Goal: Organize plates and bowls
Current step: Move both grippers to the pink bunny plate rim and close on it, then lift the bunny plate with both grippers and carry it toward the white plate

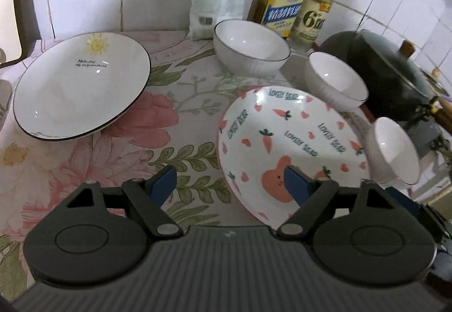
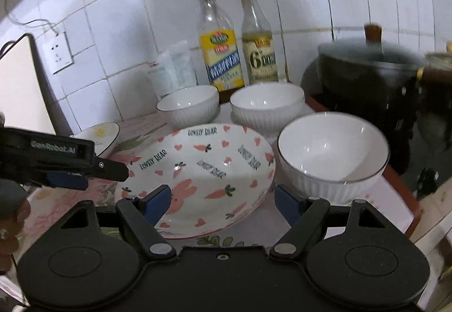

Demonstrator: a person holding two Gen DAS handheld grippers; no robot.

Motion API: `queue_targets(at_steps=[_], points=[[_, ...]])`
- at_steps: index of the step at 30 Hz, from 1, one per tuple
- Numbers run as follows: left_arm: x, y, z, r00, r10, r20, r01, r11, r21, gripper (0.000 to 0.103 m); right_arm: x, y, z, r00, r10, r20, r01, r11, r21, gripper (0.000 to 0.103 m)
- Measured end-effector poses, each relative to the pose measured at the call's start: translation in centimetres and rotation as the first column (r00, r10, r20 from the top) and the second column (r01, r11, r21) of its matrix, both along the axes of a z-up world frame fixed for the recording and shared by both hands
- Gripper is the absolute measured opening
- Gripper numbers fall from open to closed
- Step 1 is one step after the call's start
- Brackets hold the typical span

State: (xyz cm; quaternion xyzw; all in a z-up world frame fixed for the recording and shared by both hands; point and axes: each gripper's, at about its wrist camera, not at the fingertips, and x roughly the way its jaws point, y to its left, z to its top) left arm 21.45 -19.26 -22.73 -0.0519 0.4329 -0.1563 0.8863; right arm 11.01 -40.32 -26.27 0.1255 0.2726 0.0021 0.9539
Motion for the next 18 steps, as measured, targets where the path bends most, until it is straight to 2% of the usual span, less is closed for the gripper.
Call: queue_targets(at_steps=[1, 3, 4, 5, 6, 7, 10, 11, 14, 16, 18], points=[[0.3, -0.2, -0.4, 1.000, 0.002, -0.004, -0.002, 1.000, 0.006, 0.071, 0.2, -0.2, -0.3, 1.000, -0.002, -0.011, 0.002, 1.000, 0.019, 0.083], [0.8, -0.6, -1.3, 1.000, 0.001, -0.021, -0.001, 1.000, 0.017, 0.066, 0.7, -0.6, -1.0, 1.000, -0.008, -0.030, 0.009, 0.998, 0.055, 0.082], [0.9, -0.7, -1.6, 1.000, 0.004, -0.026, -0.003, 1.000, 0.019, 0.059, 0.9, -0.7, -1.3, 0.999, -0.010, -0.034, 0.012, 0.998, 0.065, 0.079], [1.2, -0.9, -2.0, 0.999, 0.007, -0.032, -0.006, 1.000, 0.023, 0.056, 1.0, -0.8, -1.5, 0.999, -0.011, -0.032, 0.013, 0.997, 0.072, 0.076], [1.3, -1.0, -2.3, 0.999, 0.007, -0.038, -0.006, 1.000, 0.024, 0.054, 1.2, -0.8, -1.8, 1.000, -0.013, -0.025, 0.014, 0.998, 0.069, 0.071], [1.4, -1.0, -2.4, 0.999, 0.007, -0.043, -0.007, 1.000, 0.020, 0.049, 1.3, -0.8, -1.9, 1.000, -0.019, -0.019, 0.020, 0.998, 0.059, 0.071], [1.7, -1.0, -2.9, 0.998, 0.008, -0.055, -0.008, 1.000, -0.003, 0.046, 1.6, -0.8, -2.2, 0.999, -0.032, 0.005, 0.032, 0.998, 0.057, 0.066], [1.7, -1.1, -2.9, 0.999, 0.005, -0.051, -0.006, 1.000, -0.003, 0.039, 1.7, -0.9, -2.3, 0.999, -0.037, 0.006, 0.037, 0.997, 0.066, 0.065], [1.7, -1.4, -3.0, 0.999, -0.001, -0.040, 0.002, 1.000, 0.015, 0.032, 2.2, -1.1, -2.7, 0.998, -0.057, -0.006, 0.057, 0.995, 0.086, 0.055], [1.6, -1.3, -3.1, 0.999, 0.003, -0.046, -0.003, 1.000, -0.016, 0.023, 2.5, -1.3, -3.1, 0.997, -0.074, -0.020, 0.076, 0.992, 0.101, 0.044], [1.5, -1.3, -3.2, 0.999, 0.016, -0.047, -0.017, 0.999, -0.032, 0.023, 2.9, -1.4, -3.6, 0.995, -0.083, -0.047, 0.088, 0.989, 0.121, 0.034]])
